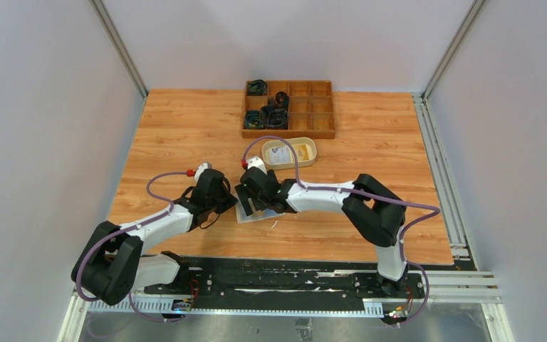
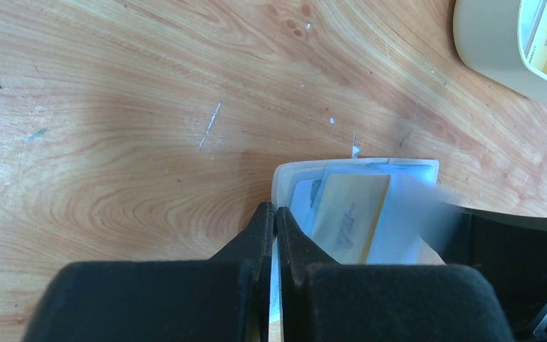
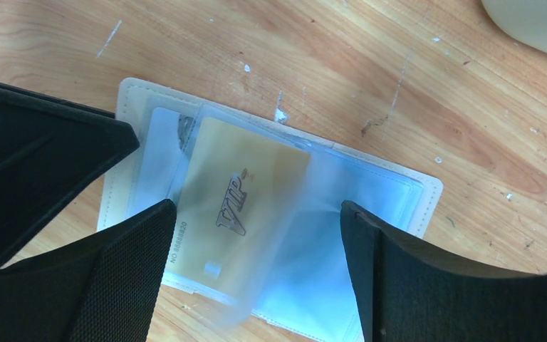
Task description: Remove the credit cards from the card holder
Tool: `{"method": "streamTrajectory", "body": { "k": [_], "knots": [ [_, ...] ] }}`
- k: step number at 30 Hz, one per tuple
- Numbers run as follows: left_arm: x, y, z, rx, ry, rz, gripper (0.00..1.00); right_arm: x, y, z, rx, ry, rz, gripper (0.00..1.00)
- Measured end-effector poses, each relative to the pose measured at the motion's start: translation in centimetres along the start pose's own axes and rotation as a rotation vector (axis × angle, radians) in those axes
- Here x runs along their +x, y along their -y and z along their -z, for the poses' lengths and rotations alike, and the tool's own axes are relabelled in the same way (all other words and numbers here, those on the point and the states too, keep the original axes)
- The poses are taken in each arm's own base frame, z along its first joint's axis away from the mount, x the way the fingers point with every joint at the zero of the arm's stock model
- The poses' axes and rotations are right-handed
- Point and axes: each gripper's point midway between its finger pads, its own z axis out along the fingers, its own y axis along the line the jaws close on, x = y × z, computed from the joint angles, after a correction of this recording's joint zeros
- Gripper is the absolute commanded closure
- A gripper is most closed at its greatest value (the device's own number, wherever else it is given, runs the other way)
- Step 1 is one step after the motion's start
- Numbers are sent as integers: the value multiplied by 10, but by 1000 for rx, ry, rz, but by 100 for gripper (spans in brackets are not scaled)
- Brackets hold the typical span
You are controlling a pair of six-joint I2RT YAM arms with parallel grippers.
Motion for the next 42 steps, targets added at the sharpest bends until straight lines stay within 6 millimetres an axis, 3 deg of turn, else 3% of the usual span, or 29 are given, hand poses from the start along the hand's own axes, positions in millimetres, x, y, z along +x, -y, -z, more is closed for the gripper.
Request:
{"method": "streamTrajectory", "body": {
  "k": [8, 16, 24, 28, 31, 38, 42],
  "knots": [
    [0, 2, 0, 9, -3, 1, 100, 1, 16, 2, 16, -5, -24, 12],
    [3, 8, 1, 37, -17, -2, 100, 3, 48, 13, 81, -15, -50, 9],
    [0, 5, 0, 22, -1, -2, 100, -20, 86, 56, 196, 46, -3, 4],
    [0, 5, 0, 18, 2, -3, 100, -38, 93, 75, 194, 98, -2, 6],
    [0, 4, -1, 17, 0, -4, 100, -44, 82, 81, 115, 106, 10, 12],
    [2, 2, -3, 6, -7, -5, 100, -39, 11, 83, -288, 70, 31, 16],
    [2, 1, -3, 5, -7, -6, 100, -25, -13, 71, -416, 10, 19, 17]
  ]
}}
